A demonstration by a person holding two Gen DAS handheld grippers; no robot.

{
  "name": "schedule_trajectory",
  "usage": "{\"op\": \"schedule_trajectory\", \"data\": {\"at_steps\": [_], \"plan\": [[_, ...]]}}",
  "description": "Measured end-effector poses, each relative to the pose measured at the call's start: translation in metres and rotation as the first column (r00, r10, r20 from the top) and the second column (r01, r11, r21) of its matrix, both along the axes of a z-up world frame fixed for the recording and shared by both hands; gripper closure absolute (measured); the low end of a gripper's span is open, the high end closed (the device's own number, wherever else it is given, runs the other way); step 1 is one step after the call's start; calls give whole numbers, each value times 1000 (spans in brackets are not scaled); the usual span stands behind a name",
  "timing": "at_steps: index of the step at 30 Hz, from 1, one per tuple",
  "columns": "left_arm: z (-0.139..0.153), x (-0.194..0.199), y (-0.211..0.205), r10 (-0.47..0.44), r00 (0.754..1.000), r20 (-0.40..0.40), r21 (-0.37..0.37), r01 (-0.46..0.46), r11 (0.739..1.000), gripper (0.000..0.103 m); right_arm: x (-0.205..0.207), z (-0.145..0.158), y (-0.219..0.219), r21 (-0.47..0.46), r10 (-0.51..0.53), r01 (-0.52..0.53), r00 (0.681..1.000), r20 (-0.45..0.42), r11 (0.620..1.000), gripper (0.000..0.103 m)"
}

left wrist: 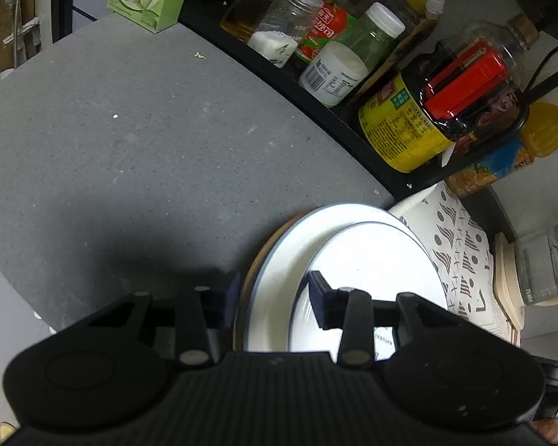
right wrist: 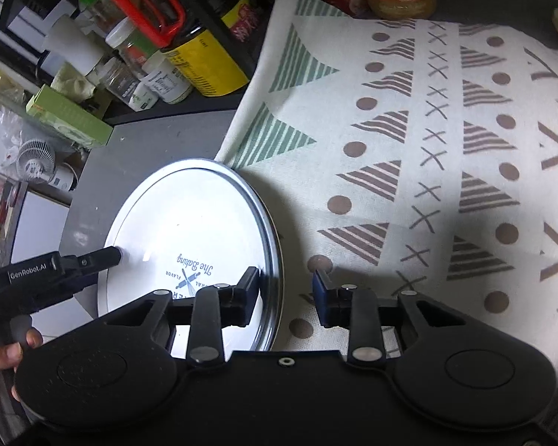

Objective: Organize plates and bowls
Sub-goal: 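Open both grippers to release the 'BAKERY' plate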

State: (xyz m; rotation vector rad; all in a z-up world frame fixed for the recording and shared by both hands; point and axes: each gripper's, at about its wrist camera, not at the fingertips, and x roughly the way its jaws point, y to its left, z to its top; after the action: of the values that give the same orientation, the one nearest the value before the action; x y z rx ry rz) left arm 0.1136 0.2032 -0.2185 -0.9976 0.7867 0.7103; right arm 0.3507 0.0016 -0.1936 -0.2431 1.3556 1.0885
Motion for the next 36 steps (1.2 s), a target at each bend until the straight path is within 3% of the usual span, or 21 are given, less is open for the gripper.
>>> {"op": "schedule_trajectory", "data": {"at_steps": [9, 24, 36], "plan": [[-2, -2, 0, 23, 1000, 16, -11, -23, 1000, 65, -3, -2, 4, -9, -5, 5, 999, -40, 1000, 75], [-4, -10, 1, 65, 997, 39, -30, -63, 998, 69, -10, -3, 2, -5, 7, -8, 999, -37, 1000, 75], [-4, -12, 1, 26, 1000, 16, -49, -25, 998, 69, -15, -4, 0, -12, 50, -50, 999, -1, 999, 75]]}}
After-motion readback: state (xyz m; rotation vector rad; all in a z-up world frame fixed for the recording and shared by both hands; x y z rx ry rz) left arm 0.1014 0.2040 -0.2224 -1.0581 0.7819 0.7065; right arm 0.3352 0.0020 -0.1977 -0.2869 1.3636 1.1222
